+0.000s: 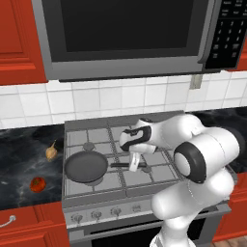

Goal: Place the pan on the front left burner on the stove. Then place the tomato and the onion in the pan and turn on the front left burner.

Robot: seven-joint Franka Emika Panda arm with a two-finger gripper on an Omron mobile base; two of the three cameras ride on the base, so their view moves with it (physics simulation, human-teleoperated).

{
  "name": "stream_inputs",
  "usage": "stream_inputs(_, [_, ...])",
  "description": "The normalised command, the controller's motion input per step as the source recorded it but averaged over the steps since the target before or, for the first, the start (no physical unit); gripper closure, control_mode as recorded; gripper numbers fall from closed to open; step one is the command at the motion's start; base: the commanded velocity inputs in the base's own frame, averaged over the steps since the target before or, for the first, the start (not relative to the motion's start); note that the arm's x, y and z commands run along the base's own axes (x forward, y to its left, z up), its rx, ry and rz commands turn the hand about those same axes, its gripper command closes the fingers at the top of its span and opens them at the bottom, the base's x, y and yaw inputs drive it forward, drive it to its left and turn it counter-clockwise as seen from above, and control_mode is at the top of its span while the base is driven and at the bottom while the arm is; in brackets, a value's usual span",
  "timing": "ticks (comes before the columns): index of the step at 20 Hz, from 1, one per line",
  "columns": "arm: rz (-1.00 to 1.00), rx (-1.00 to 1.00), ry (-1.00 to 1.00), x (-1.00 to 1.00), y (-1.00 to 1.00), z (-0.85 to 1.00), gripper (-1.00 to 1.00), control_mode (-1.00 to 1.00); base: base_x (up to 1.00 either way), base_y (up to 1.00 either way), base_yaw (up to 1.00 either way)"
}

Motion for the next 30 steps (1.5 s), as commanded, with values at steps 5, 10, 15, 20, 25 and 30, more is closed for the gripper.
stream_inputs(5, [0.0, -0.02, 0.06, 0.0, -0.06, -0.17, 1.0, -1.0, 0.0, 0.0, 0.0])
stream_inputs(10, [0.0, 0.0, 0.01, 0.0, 0.0, 0.0, -1.0, -1.0, 0.0, 0.0, 0.0])
stream_inputs(15, [0.0, 0.0, 0.0, 0.0, 0.0, 0.0, -1.0, -1.0, 0.0, 0.0, 0.0])
stream_inputs(20, [0.0, 0.0, 0.0, 0.0, 0.0, 0.06, -1.0, -1.0, 0.0, 0.0, 0.0])
stream_inputs(25, [0.0, 0.0, 0.0, 0.0, -0.03, 0.26, -1.0, -1.0, 0.0, 0.0, 0.0])
stream_inputs(30, [-0.04, 0.0, 0.0, 0.0, -0.09, 0.08, -1.0, -1.0, 0.0, 0.0, 0.0])
